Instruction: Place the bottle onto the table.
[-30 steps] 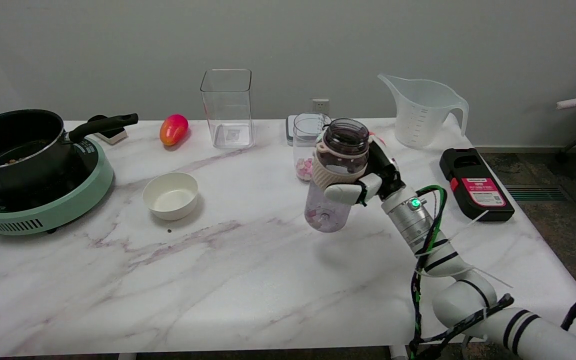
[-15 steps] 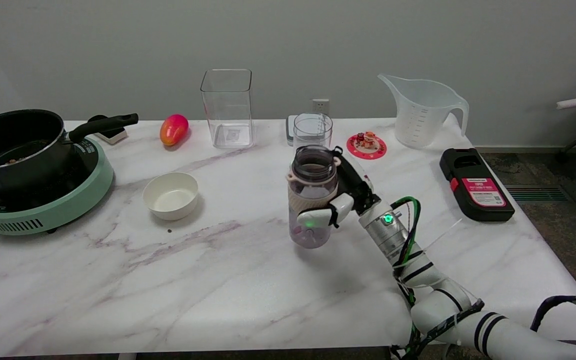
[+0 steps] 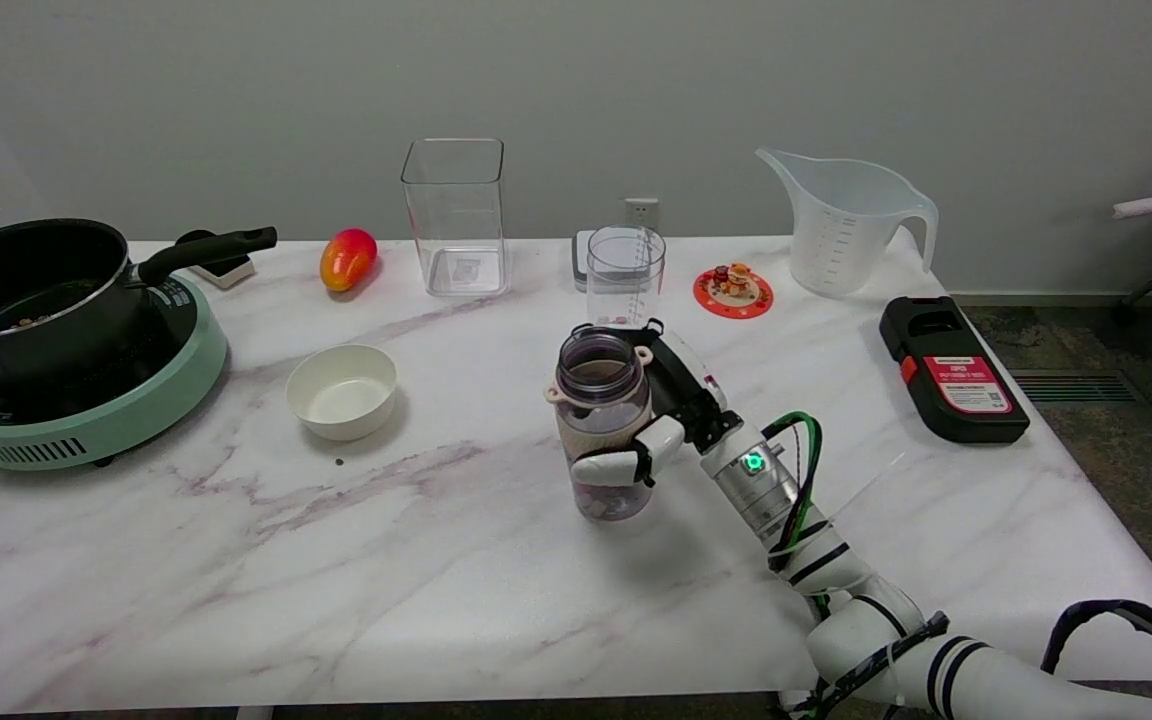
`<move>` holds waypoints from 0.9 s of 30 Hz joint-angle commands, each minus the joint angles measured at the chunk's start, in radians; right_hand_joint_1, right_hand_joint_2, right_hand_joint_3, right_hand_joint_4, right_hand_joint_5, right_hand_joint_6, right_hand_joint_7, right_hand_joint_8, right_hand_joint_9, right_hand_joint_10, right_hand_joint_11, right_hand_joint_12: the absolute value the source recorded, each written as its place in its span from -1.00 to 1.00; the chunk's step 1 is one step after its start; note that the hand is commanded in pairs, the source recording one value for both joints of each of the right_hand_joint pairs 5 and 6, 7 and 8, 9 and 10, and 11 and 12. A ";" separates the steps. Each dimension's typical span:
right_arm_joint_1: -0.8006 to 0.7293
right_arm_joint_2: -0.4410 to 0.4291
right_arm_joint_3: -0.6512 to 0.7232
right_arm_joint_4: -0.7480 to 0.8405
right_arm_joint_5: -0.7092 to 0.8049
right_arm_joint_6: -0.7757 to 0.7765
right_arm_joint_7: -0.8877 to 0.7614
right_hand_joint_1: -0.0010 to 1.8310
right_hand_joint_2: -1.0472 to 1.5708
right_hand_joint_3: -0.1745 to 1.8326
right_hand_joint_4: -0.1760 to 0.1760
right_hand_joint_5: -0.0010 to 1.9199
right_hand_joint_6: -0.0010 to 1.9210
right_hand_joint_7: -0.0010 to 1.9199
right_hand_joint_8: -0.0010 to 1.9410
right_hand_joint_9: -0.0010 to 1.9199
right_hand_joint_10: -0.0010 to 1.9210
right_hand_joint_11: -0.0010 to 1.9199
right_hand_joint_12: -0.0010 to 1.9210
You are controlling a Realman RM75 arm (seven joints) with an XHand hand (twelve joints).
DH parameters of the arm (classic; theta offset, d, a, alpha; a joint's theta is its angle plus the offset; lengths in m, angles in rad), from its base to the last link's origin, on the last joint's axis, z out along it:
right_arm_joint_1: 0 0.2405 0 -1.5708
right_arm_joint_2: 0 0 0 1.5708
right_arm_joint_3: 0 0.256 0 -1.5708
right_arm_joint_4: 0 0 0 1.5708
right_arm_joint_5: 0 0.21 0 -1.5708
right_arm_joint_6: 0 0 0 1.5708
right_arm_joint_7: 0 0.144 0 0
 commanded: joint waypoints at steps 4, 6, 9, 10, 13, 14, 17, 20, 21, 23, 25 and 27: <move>0.023 -0.020 -0.003 -0.079 -0.018 0.069 -0.033 0.43 0.14 -0.02 0.00 0.02 0.02 0.46 0.44 0.29 0.29 0.07 0.07; 0.023 -0.019 -0.003 -0.079 -0.017 0.069 -0.031 0.41 0.06 0.00 0.00 -0.05 -0.05 0.39 0.38 0.19 0.19 0.00 0.00; 0.023 -0.016 -0.003 -0.084 -0.013 0.071 -0.027 0.44 -0.11 0.29 0.00 -0.11 -0.11 0.27 0.26 -0.11 -0.11 -0.13 -0.13; 0.024 -0.016 -0.003 -0.086 -0.011 0.073 -0.027 0.46 -0.21 0.45 0.00 -0.14 -0.14 0.20 0.19 -0.25 -0.25 -0.20 -0.20; 0.024 -0.013 -0.001 -0.089 -0.007 0.075 -0.027 0.47 -0.37 0.56 0.00 -0.30 -0.30 0.05 0.04 -0.36 -0.36 -0.26 -0.26; 0.024 -0.012 0.000 -0.089 -0.007 0.075 -0.027 0.46 -0.45 0.61 0.00 -0.36 -0.36 -0.01 -0.02 -0.38 -0.38 -0.27 -0.27; 0.024 -0.006 0.000 -0.090 -0.007 0.072 -0.025 0.42 -0.69 0.74 0.00 -0.55 -0.55 -0.27 -0.28 -0.41 -0.41 -0.29 -0.29; 0.022 0.001 0.002 -0.090 -0.007 0.072 -0.025 0.40 -0.76 0.65 0.00 -0.68 -0.68 -0.36 -0.37 -0.43 -0.43 -0.31 -0.31; 0.021 0.002 0.003 -0.090 -0.007 0.072 -0.024 0.39 -0.77 0.60 0.00 -0.71 -0.71 -0.39 -0.40 -0.44 -0.44 -0.32 -0.32; 0.019 0.003 0.005 -0.089 -0.007 0.072 -0.024 0.38 -0.80 0.50 0.00 -0.77 -0.77 -0.44 -0.45 -0.47 -0.47 -0.35 -0.35; 0.017 0.005 0.005 -0.089 -0.007 0.074 -0.022 0.37 -0.81 0.45 0.00 -0.81 -0.81 -0.47 -0.48 -0.49 -0.49 -0.36 -0.36; 0.014 0.008 0.008 -0.089 -0.006 0.074 -0.022 0.36 -0.84 0.48 0.00 -0.87 -0.87 -0.52 -0.52 -0.53 -0.53 -0.38 -0.38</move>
